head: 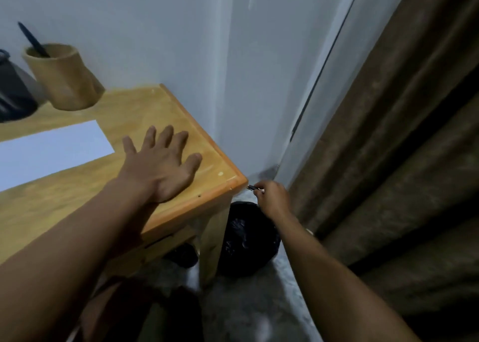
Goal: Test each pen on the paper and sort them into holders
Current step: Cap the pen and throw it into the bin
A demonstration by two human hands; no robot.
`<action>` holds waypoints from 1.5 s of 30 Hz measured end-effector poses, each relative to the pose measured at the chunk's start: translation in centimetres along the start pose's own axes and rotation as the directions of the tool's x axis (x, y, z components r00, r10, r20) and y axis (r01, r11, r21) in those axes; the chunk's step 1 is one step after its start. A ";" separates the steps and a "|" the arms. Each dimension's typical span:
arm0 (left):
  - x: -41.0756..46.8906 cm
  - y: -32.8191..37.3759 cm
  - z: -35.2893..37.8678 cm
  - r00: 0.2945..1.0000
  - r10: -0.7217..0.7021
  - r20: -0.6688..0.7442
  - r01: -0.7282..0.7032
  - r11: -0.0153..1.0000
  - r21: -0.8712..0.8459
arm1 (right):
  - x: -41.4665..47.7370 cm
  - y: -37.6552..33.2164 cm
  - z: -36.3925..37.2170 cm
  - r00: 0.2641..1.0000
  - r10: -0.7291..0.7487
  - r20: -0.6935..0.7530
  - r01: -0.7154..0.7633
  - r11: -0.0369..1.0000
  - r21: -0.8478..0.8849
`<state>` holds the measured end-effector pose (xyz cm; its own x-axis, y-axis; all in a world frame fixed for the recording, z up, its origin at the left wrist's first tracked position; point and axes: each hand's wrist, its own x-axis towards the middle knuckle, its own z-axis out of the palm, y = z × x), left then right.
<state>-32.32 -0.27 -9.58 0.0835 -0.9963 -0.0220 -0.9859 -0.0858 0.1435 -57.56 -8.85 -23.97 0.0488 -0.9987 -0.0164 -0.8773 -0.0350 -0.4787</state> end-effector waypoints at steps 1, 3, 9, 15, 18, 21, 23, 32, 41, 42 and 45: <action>0.1 0.0 0.1 1.000 -0.006 0.026 0.005 1.000 0.017 | 0.3 0.8 1.2 0.999 0.023 0.024 -0.023 1.000 0.007; 0.2 0.0 0.1 0.999 -0.014 0.045 0.011 0.998 0.058 | 0.8 2.5 3.3 0.997 0.049 0.060 -0.050 0.999 0.000; 0.3 -0.5 0.9 1.000 0.000 0.004 -0.001 0.996 0.092 | 1.9 6.1 8.8 0.976 0.111 0.188 -0.096 0.991 -0.090; 0.8 -1.0 1.3 0.999 0.018 -0.044 -0.013 0.994 0.104 | 2.5 8.5 12.3 0.965 0.159 0.206 -0.131 0.981 -0.142; 1.1 -1.2 1.8 0.996 0.006 -0.084 0.001 0.996 0.085 | 3.2 9.2 12.8 0.968 0.174 0.178 -0.154 0.980 -0.123; 1.3 -1.4 2.1 0.994 0.015 -0.108 -0.011 0.999 0.036 | 3.7 9.3 12.9 0.971 0.172 0.167 -0.154 0.981 -0.117; 1.4 -1.5 2.2 0.994 0.020 -0.109 -0.017 0.999 0.032 | 3.9 9.2 12.7 0.972 0.169 0.162 -0.151 0.982 -0.116; 0.6 -0.8 1.3 0.998 0.010 -0.069 -0.005 0.997 0.076 | 3.3 7.8 10.5 0.981 0.096 0.167 -0.078 0.991 -0.111; -0.3 0.2 -0.1 1.000 -0.011 -0.008 0.011 1.000 0.002 | 2.3 4.2 2.8 0.991 0.049 0.127 -0.049 0.999 -0.004; -0.3 0.3 -0.2 1.000 -0.016 0.000 0.016 1.000 -0.005 | 2.5 3.6 1.7 0.993 0.030 0.113 -0.031 1.000 0.000; -0.2 0.2 -0.8 0.999 -0.018 0.039 0.019 1.000 -0.012 | 3.0 0.6 -2.5 0.997 -0.012 0.080 0.013 1.000 -0.005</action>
<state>-32.47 -0.05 -8.78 0.0959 -0.9934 -0.0635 -0.9823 -0.1048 0.1551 -59.16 -11.96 -22.16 0.0977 -0.9919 -0.0811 -0.8790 -0.0478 -0.4744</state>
